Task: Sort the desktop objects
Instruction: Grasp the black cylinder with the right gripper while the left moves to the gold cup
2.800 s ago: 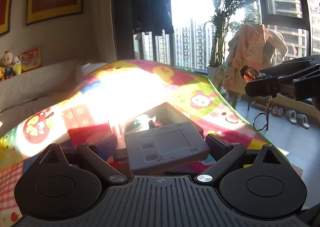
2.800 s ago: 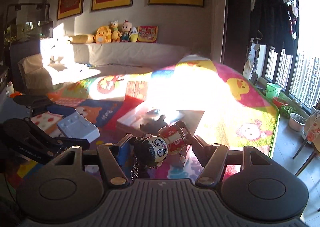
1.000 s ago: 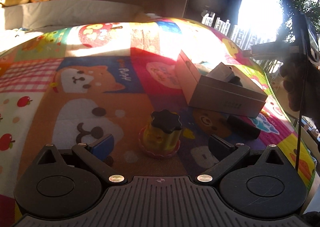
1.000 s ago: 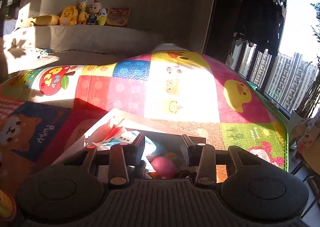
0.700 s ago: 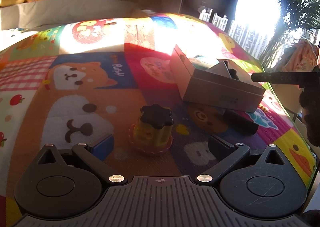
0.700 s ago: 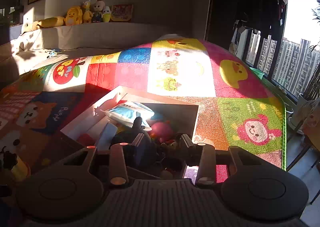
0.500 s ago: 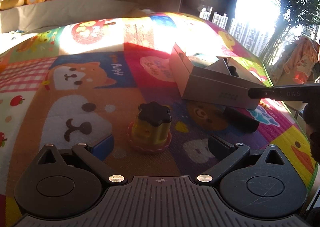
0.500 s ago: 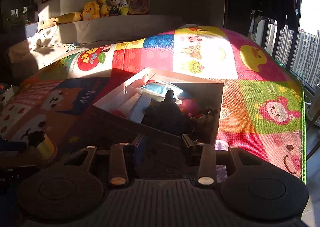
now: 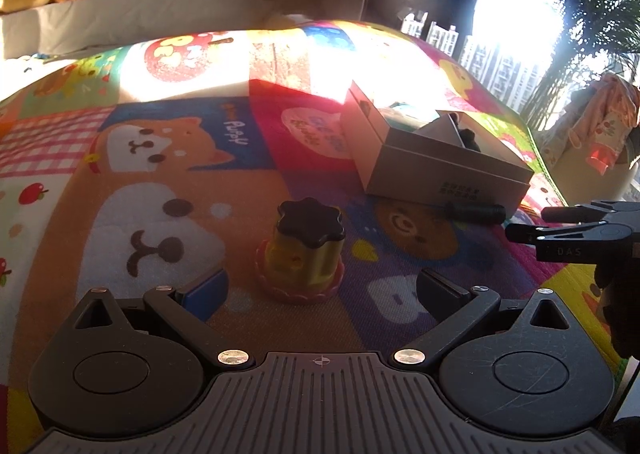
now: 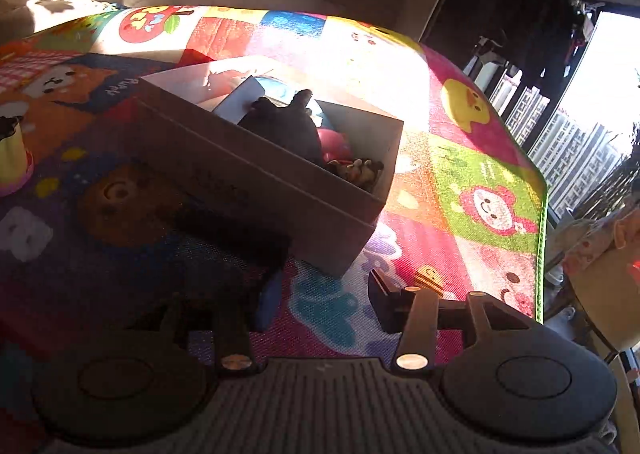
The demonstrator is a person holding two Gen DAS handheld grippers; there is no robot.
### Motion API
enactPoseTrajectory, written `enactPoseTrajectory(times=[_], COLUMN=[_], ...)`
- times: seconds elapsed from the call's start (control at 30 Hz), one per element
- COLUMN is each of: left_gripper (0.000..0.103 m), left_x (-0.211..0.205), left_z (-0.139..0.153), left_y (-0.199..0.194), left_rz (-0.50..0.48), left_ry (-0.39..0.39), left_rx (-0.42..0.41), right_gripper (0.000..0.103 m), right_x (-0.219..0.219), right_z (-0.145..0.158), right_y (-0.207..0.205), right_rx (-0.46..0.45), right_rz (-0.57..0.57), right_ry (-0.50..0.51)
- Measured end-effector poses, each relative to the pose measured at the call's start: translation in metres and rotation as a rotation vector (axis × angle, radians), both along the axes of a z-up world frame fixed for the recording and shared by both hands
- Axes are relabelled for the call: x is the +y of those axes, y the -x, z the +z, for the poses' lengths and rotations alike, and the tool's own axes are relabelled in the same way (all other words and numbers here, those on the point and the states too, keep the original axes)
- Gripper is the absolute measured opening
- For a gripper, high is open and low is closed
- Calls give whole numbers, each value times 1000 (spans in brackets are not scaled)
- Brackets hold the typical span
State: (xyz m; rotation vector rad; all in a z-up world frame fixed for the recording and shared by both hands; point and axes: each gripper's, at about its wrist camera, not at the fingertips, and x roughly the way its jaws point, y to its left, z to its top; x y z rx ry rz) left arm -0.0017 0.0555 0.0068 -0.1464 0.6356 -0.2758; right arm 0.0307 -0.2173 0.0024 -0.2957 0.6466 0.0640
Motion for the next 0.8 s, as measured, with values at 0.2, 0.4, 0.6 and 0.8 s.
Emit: enactPoseTrajectory(times=[0.2,0.4,0.6,0.8], left_gripper=[103,103,103,103], left_x=[0,1,1,2], left_z=[-1,-1,-1,-1], left_y=[0,0,0,0], left_rz=[3,22,35,39], left_ry=[1,2,0,-2], left_rx=[5,4,9,11], right_gripper=[100,103,76,75], right_x=[-3,34,46,29], right_z=[2,-14,-14,-13], right_y=[-16,-42,-41,-20], right_rx=[83,103,59,71], right_rz=[-73,-199,-181,-85], right_ry=[-274,-297,-251,-261])
